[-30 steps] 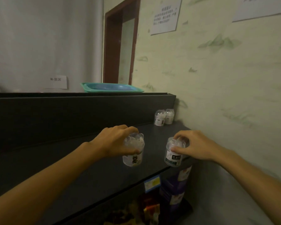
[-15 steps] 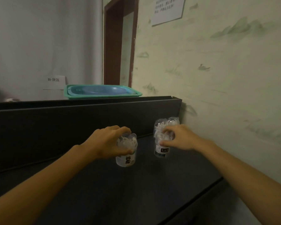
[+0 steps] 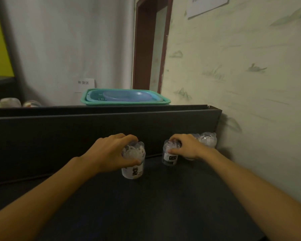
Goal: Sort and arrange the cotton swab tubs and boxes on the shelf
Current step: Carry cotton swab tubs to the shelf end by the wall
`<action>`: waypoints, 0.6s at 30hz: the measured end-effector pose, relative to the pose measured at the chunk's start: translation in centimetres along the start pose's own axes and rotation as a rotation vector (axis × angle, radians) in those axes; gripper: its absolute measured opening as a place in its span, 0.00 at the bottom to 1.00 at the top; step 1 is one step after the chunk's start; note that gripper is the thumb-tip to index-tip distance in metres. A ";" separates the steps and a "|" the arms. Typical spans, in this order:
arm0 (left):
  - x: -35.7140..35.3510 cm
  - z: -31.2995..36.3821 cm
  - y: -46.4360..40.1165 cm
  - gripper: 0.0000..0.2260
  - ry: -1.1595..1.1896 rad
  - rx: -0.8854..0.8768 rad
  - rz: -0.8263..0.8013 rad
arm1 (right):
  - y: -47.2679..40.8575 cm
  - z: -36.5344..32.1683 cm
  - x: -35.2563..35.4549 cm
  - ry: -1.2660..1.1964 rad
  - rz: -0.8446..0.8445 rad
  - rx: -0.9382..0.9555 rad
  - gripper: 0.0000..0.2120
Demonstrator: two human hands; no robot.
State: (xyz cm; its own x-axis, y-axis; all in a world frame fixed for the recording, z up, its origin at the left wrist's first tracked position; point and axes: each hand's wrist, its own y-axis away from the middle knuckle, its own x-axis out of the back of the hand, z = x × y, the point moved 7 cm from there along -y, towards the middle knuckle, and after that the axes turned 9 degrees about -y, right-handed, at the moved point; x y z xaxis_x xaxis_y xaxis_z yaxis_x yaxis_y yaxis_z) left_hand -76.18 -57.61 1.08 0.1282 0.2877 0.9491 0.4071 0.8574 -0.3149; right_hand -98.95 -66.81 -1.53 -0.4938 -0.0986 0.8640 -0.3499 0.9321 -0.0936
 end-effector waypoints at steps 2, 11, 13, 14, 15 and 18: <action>-0.2 0.1 -0.6 0.31 -0.009 0.025 -0.010 | -0.8 0.3 0.1 0.006 -0.018 0.027 0.21; -0.3 4.3 -4.3 0.30 -0.034 0.098 -0.037 | -1.9 -0.5 4.3 0.070 -0.141 0.202 0.27; -0.2 5.8 -5.3 0.30 -0.049 0.109 -0.034 | -1.7 -0.4 6.2 0.064 -0.107 0.251 0.27; -0.3 6.6 -5.9 0.30 -0.060 0.115 -0.036 | -1.5 -0.2 7.1 0.061 -0.087 0.268 0.26; -0.4 7.4 -6.4 0.31 -0.067 0.122 -0.039 | -1.4 0.1 7.9 0.056 -0.070 0.283 0.26; -0.9 9.8 -7.8 0.31 -0.079 0.143 -0.048 | -0.8 1.4 9.9 0.051 -0.050 0.322 0.25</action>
State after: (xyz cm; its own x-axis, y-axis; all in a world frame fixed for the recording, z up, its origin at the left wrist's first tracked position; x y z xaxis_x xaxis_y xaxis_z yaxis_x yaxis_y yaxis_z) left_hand -88.31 -60.41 2.63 0.0377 0.2732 0.9612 0.2771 0.9213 -0.2727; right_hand -104.70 -69.04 6.43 -0.4323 -0.1162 0.8942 -0.6104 0.7677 -0.1953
